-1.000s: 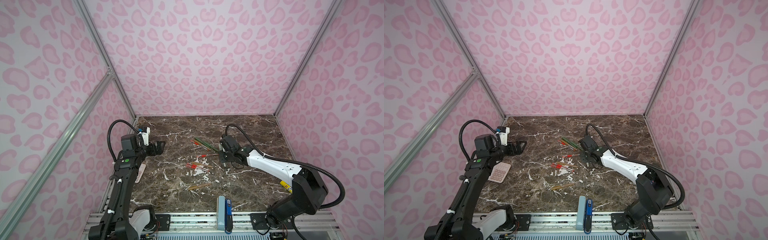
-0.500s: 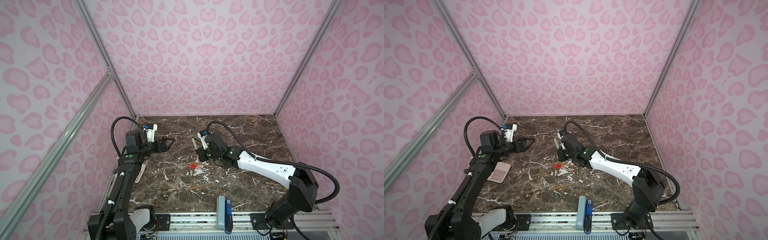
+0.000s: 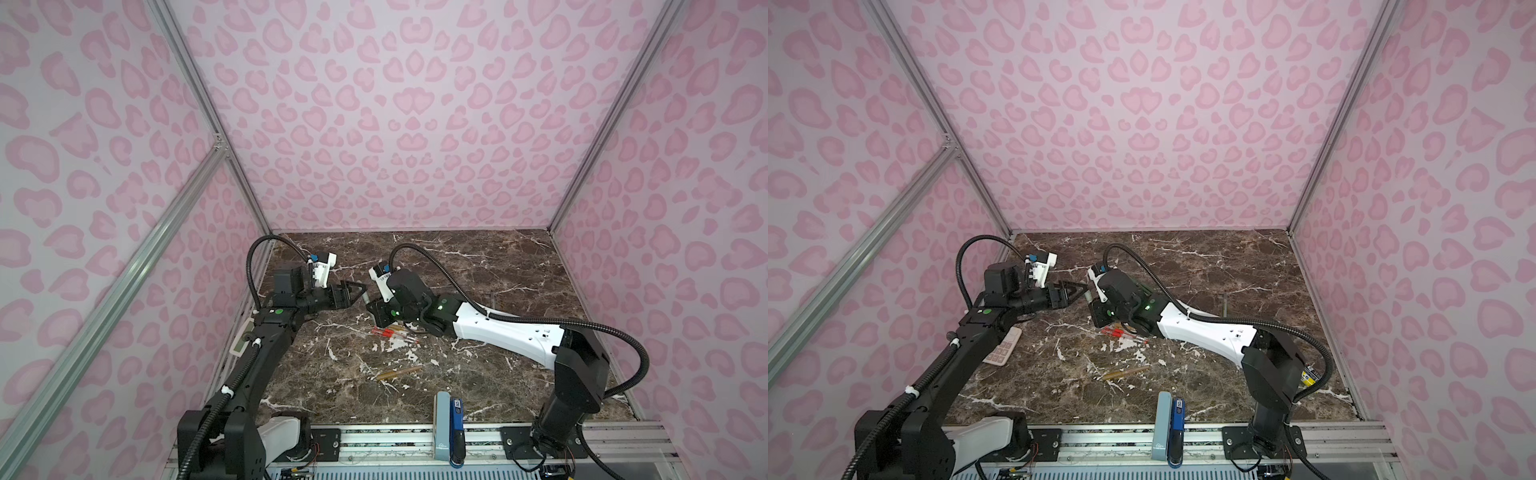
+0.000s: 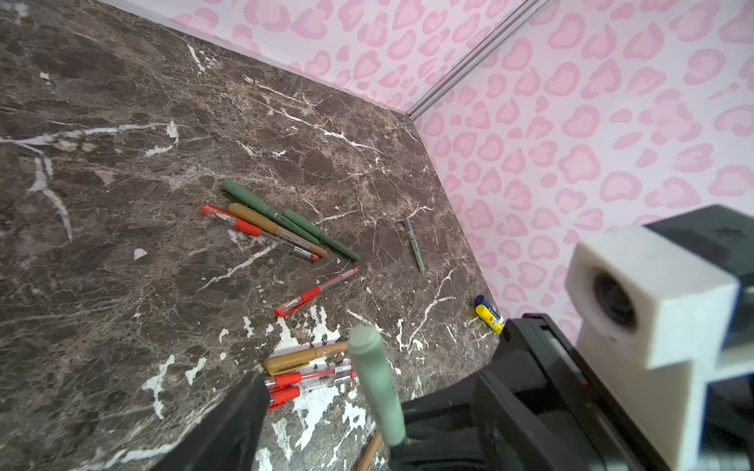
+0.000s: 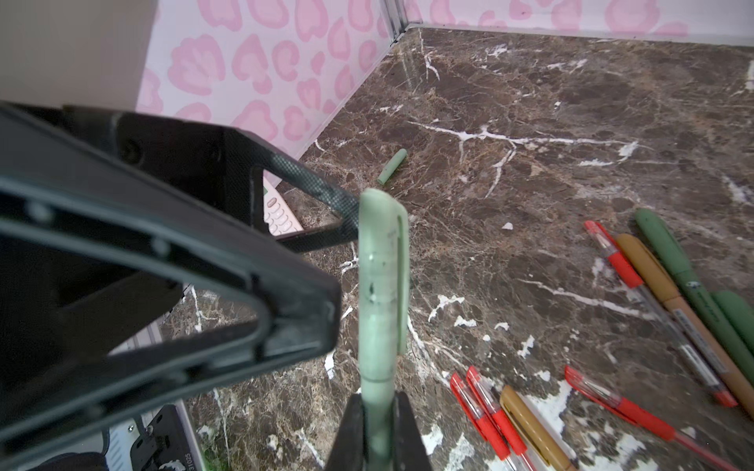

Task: Remove pen caps from pens
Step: Open the pen cap on the pen.

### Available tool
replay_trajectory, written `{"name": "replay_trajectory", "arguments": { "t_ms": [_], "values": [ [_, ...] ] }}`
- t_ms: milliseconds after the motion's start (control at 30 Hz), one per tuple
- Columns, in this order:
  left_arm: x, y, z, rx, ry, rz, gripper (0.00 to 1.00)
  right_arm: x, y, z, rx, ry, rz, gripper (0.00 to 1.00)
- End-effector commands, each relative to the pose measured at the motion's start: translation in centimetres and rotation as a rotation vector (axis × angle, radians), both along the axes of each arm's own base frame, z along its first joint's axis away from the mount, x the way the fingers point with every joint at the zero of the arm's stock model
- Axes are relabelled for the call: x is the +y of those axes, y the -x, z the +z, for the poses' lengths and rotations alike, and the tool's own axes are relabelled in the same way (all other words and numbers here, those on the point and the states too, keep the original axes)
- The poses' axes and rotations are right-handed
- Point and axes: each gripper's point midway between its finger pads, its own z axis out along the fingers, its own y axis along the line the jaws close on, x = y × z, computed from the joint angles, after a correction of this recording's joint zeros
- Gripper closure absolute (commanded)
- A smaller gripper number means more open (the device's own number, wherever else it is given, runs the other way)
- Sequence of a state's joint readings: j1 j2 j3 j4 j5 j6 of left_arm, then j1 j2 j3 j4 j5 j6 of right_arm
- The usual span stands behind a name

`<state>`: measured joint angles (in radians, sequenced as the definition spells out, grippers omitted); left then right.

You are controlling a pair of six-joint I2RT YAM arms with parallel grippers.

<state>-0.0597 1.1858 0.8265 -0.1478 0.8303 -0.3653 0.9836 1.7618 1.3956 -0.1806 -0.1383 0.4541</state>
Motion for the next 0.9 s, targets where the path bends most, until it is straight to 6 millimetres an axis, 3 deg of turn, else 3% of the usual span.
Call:
{"name": "replay_trajectory", "arguments": {
  "t_ms": [0, 233, 367, 533, 633, 767, 867],
  "values": [
    [0.2, -0.9, 0.4, -0.038, -0.012, 0.026, 0.27, 1.0, -0.1, -0.1, 0.003, -0.011, 0.01, 0.92],
    [0.5, -1.6, -0.2, -0.029, -0.03, 0.043, 0.42, 1.7, 0.1, -0.1, -0.005, -0.01, 0.031, 0.92],
    [0.6, -1.7, 0.3, -0.028, -0.035, 0.049, 0.61, 2.1, 0.4, 0.4, -0.011, -0.012, 0.046, 0.92],
    [0.7, -1.7, 0.2, -0.03, -0.037, 0.055, 0.96, 2.2, 0.2, 0.0, -0.008, 0.0, 0.042, 0.92],
    [0.5, -1.5, 0.8, -0.043, -0.028, 0.05, 0.96, 2.1, 0.3, 0.0, -0.013, 0.0, 0.041, 0.83],
    [0.6, -1.5, 0.7, -0.044, -0.036, 0.052, 0.96, 2.0, 0.2, -1.7, 0.015, 0.019, 0.036, 0.68],
    [0.7, -1.3, 1.2, -0.051, -0.034, 0.053, 0.96, 2.1, 0.6, -2.3, 0.027, 0.031, 0.045, 0.65]
  ]
}}
